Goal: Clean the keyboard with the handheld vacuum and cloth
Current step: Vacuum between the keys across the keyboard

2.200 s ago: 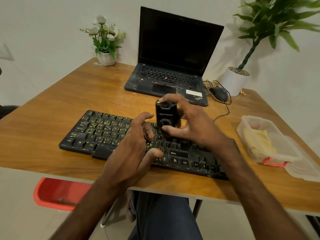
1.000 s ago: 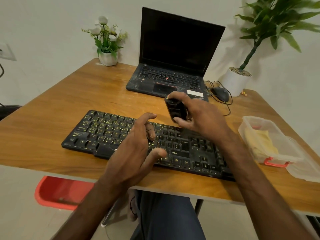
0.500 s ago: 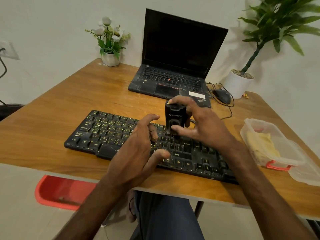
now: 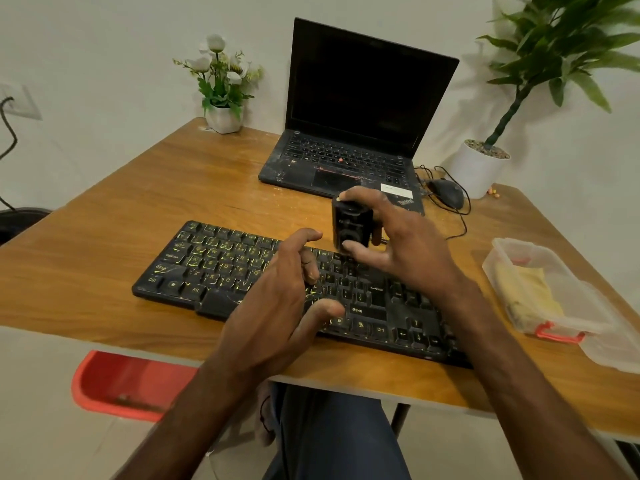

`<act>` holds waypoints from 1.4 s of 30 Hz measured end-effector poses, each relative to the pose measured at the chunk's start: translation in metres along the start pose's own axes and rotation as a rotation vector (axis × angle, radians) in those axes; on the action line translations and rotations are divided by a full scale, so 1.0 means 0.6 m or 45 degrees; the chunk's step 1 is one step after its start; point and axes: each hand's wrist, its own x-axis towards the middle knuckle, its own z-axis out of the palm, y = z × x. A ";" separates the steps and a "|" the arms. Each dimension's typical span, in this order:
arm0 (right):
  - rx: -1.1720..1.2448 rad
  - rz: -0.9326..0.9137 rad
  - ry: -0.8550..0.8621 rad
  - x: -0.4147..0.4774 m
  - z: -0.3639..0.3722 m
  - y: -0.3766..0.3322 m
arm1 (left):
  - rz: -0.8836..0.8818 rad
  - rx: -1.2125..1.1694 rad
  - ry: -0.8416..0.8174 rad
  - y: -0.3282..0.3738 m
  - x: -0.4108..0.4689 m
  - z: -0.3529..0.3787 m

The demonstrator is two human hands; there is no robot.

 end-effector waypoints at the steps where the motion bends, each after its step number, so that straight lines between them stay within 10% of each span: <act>1: 0.065 -0.038 0.004 -0.004 0.002 -0.007 | -0.001 -0.006 0.001 -0.001 0.000 0.000; 42: -0.076 -0.061 -0.223 0.011 -0.028 -0.003 | 0.061 -0.031 0.056 -0.017 0.007 0.011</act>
